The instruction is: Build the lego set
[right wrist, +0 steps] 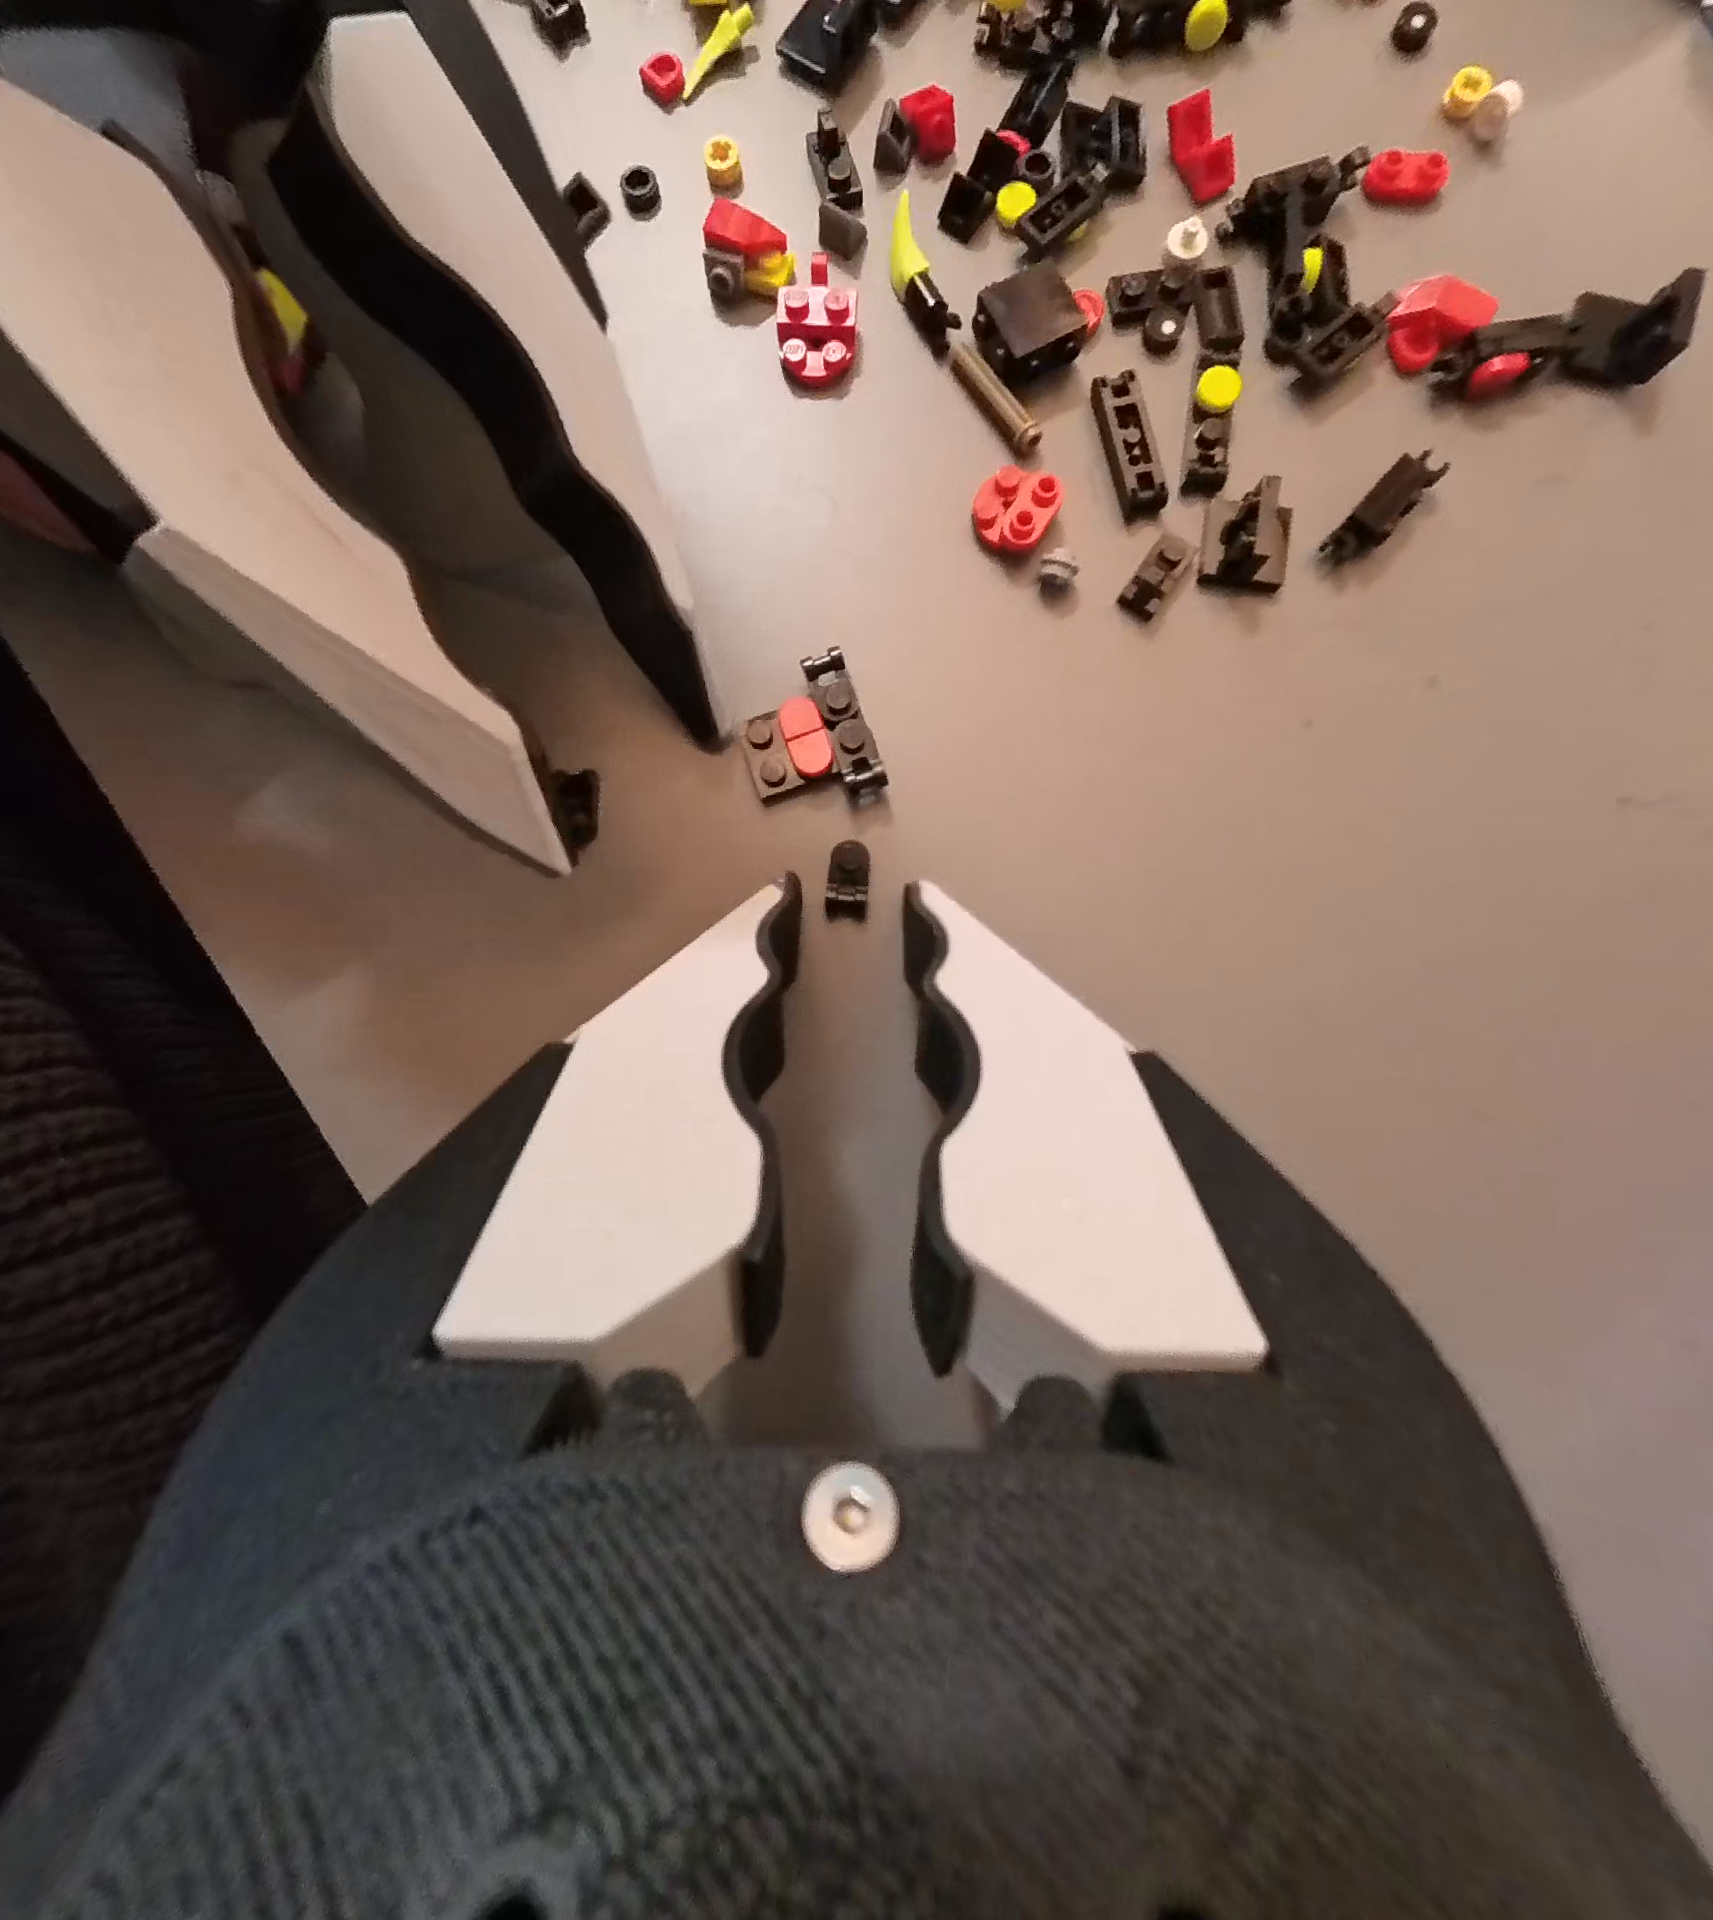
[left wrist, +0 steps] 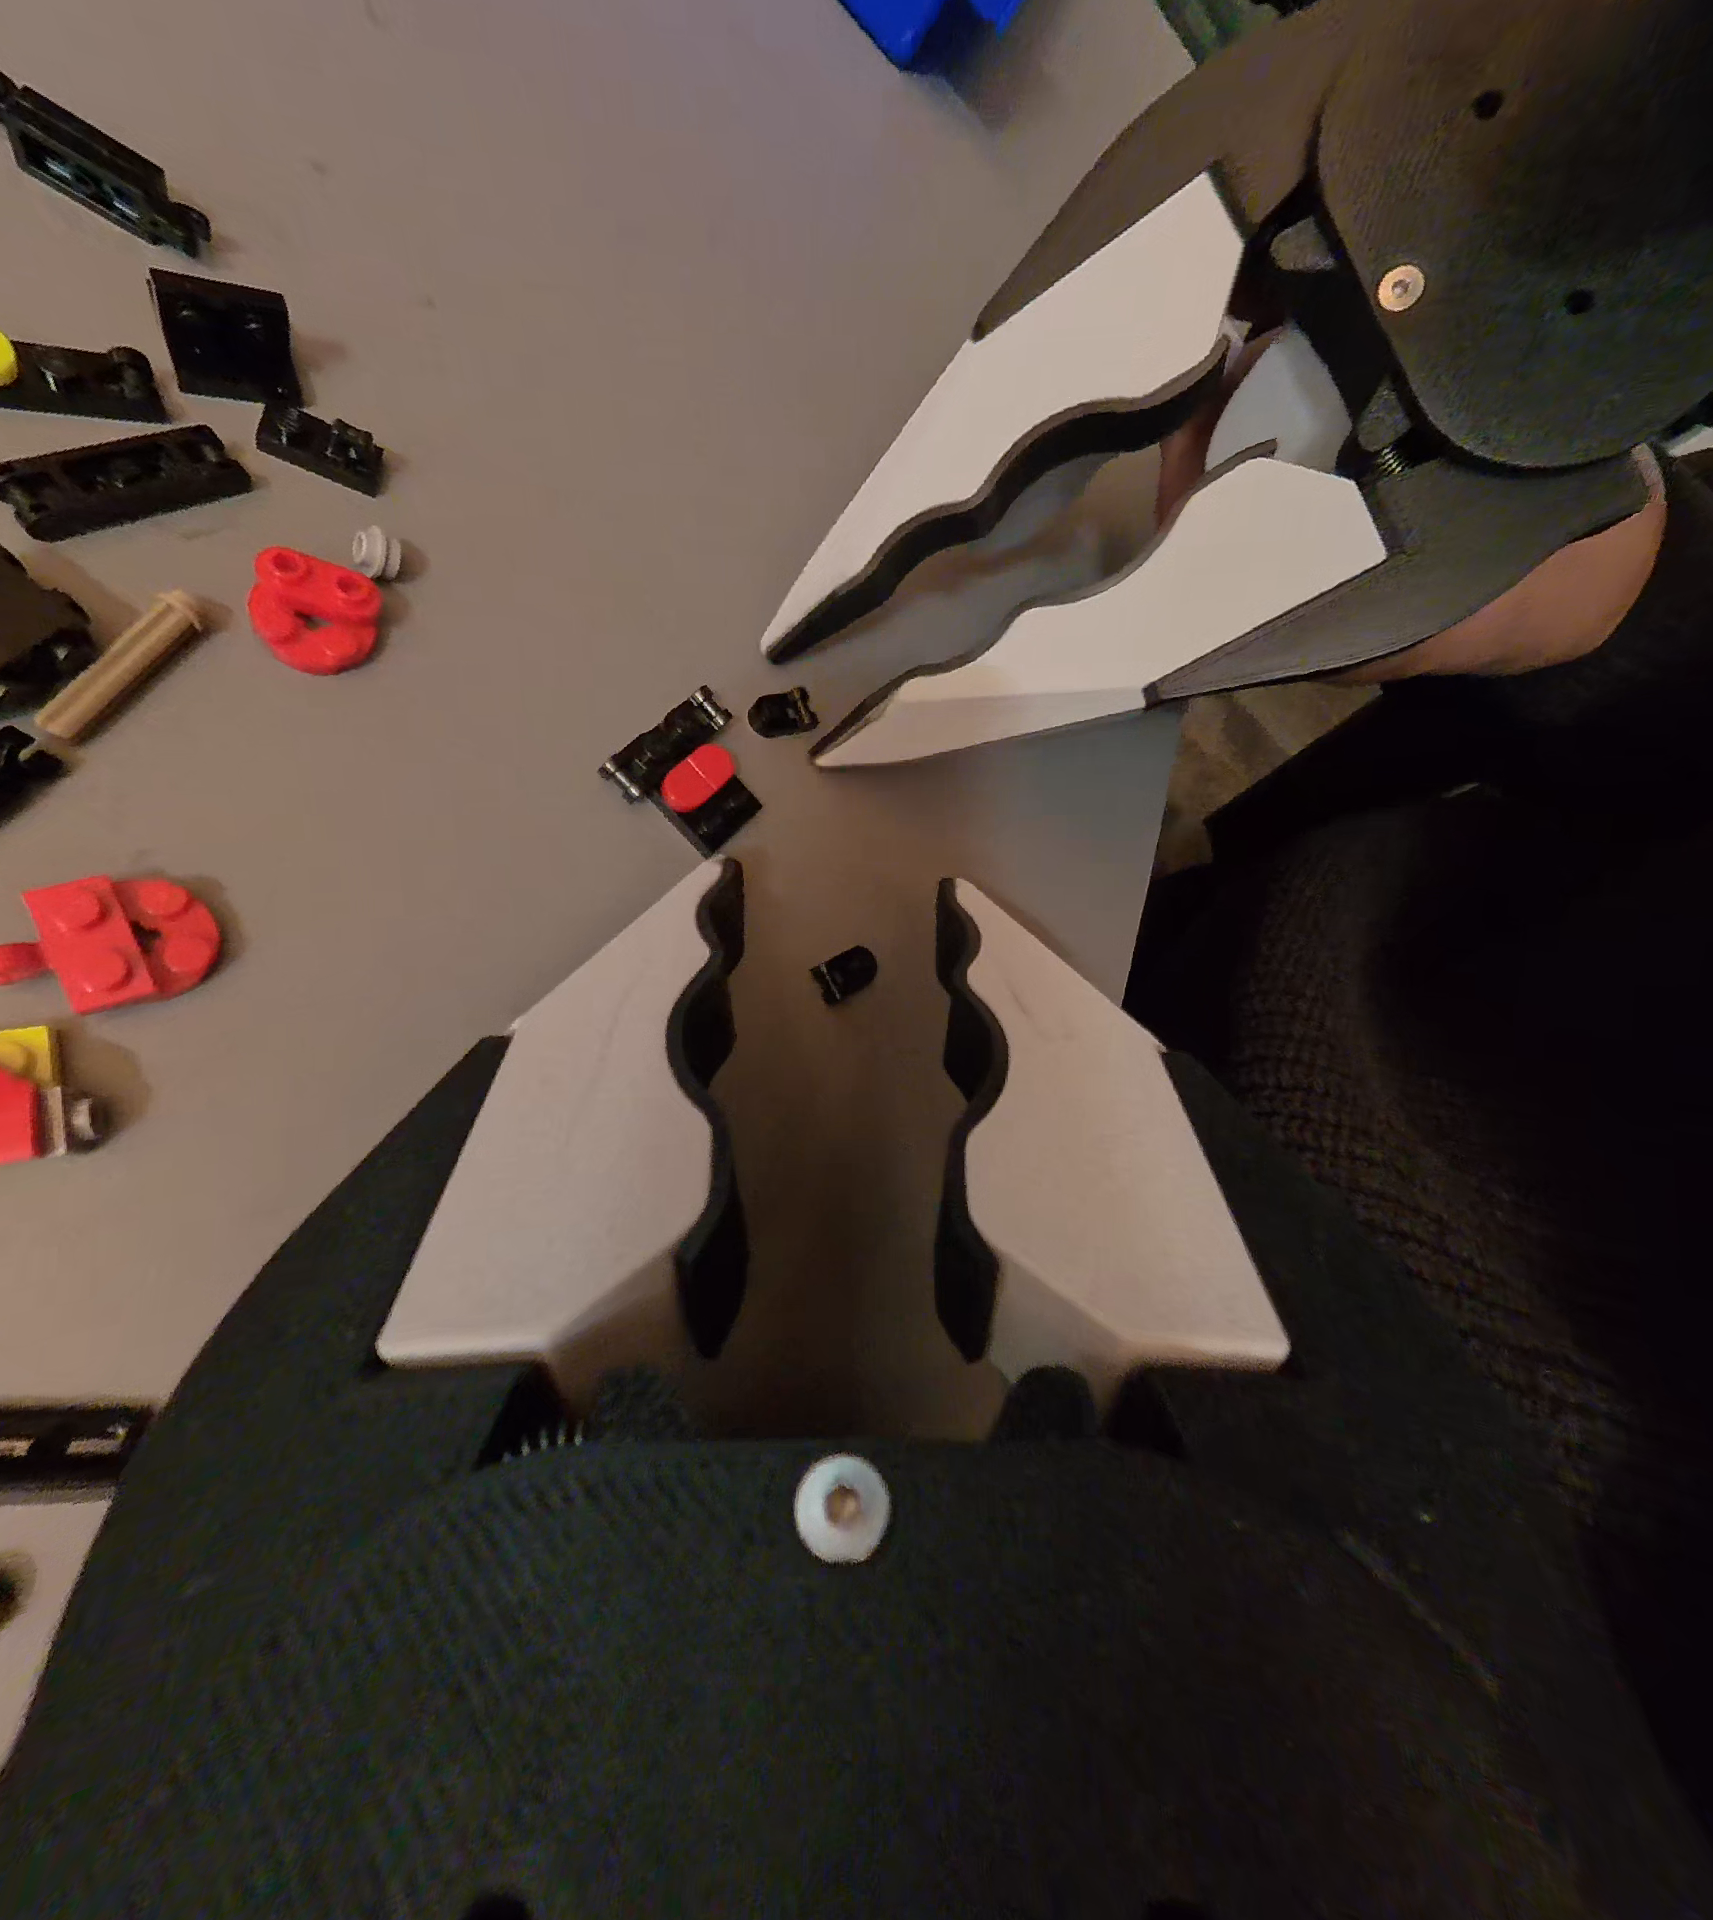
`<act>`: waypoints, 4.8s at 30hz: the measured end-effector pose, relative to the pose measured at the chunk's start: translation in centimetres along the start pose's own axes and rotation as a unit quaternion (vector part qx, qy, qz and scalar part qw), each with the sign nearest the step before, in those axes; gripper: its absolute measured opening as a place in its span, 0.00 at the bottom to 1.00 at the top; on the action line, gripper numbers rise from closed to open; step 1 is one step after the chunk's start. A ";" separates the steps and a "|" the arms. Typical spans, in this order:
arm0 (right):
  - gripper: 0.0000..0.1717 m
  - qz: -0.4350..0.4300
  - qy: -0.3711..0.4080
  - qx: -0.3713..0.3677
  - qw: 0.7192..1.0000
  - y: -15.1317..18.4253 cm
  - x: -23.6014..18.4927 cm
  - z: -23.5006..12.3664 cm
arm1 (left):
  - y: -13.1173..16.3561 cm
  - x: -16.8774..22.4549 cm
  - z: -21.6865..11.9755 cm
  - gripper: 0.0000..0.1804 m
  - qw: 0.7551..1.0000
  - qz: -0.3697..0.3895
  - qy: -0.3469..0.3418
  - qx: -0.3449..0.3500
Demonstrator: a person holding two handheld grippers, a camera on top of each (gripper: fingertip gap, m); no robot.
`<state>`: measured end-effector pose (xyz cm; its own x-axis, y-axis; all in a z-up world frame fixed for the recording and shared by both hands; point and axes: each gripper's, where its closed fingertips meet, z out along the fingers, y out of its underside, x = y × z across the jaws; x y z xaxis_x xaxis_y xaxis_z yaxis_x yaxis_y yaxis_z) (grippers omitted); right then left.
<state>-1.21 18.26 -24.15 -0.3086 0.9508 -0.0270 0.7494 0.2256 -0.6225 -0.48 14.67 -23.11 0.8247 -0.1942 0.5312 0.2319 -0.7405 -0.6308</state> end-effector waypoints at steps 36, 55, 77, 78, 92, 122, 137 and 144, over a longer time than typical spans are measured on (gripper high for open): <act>0.04 -0.190 -0.002 0.024 0.982 -1.5 -1.3 0.9 | -0.3 -0.8 -0.2 0.15 0.999 -0.032 -0.012 0.011; 0.06 -0.110 -0.060 0.060 0.990 -2.1 -1.4 0.0 | -0.4 -0.7 -0.1 0.16 0.999 -0.034 -0.007 0.013; 0.03 -0.114 -0.058 0.048 0.991 -2.0 -1.2 0.4 | -0.4 -0.6 0.0 0.16 0.999 -0.033 -0.004 0.012; 0.03 -0.116 -0.059 0.050 0.990 -2.1 -1.3 0.4 | -0.4 -0.6 0.0 0.16 0.999 -0.033 -0.004 0.013; 0.03 -0.178 -0.044 0.029 0.983 -2.1 -1.3 1.0 | -0.4 -0.5 0.1 0.16 0.999 -0.038 -0.002 0.011; 0.03 -0.204 -0.036 -0.010 0.978 -2.8 -1.1 1.6 | -1.1 -1.2 -0.3 0.22 0.998 -0.047 -0.011 0.029; 0.03 -0.220 -0.044 -0.071 0.972 -2.7 -0.9 1.7 | -1.0 -1.1 -0.2 0.23 0.999 -0.026 -0.020 0.024; 0.03 -0.216 -0.064 -0.101 0.969 -2.7 -0.8 1.8 | -0.8 -1.0 -0.2 0.21 0.999 -0.022 -0.021 0.017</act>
<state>-4.03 16.47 -23.88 -0.6802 0.7265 0.0974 0.6289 0.6466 -0.4317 -1.60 15.33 -22.99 0.8346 -0.1341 0.5343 0.2844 -0.7258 -0.6264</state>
